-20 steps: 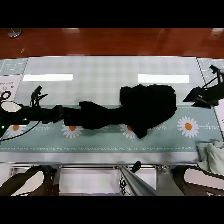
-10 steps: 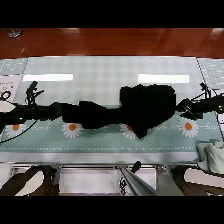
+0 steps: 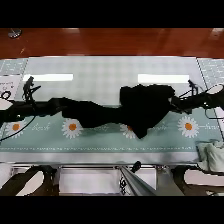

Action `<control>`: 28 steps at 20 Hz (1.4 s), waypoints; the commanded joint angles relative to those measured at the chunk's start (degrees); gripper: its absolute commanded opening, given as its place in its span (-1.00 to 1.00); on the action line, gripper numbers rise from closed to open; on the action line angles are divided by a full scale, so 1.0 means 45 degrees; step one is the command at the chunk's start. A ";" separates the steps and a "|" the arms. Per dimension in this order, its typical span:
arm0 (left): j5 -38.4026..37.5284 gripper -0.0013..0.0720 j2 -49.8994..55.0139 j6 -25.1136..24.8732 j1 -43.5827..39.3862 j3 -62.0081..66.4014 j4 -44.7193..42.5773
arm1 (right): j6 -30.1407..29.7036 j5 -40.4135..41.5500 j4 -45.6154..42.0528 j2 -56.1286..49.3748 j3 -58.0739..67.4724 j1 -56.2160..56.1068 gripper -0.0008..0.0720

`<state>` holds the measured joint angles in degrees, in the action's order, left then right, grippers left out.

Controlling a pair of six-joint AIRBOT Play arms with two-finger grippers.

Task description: Fold the shirts.

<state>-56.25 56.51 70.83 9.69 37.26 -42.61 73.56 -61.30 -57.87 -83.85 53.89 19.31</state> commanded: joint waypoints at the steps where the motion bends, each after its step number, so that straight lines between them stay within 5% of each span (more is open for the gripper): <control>1: 0.0282 -0.91 -0.0325 -0.0403 0.0010 0.1409 0.0024 | -0.0010 -0.0957 -0.0248 0.1690 0.1535 0.0651 -0.91; 8: 0.0277 -0.91 -0.2093 -0.0364 0.0010 0.6907 0.0777 | 0.0078 -0.1010 0.0141 0.7077 0.5926 0.1239 -0.91; 14: 0.0282 -0.91 -0.3832 -0.0413 0.0010 1.1589 0.0714 | 0.1316 0.0690 0.0146 0.9379 0.9510 0.1239 -0.91; 18: 0.0170 -0.91 -0.5260 -0.0287 0.0010 1.3066 -0.0840 | 0.2244 0.0189 -0.1030 1.0083 1.1832 0.1239 -0.91; 20: -0.0563 -0.91 -0.6067 0.0908 0.0010 1.3061 -0.2375 | 0.2487 -0.0180 -0.1778 1.0355 1.2594 0.1239 -0.91; 24: -0.4949 -0.91 -0.6591 0.3298 0.0010 1.3051 -0.5513 | 0.2516 -0.3118 -0.2681 1.0253 1.3206 0.1239 -0.91; 28: -0.7383 -0.91 -0.6445 0.4099 0.0010 1.1545 -0.5877 | 0.2331 -0.8966 -0.2948 0.8680 1.3202 0.1030 -0.91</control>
<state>-79.75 27.88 85.08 9.69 93.01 -64.71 84.47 -83.24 -69.14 -41.06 112.57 24.64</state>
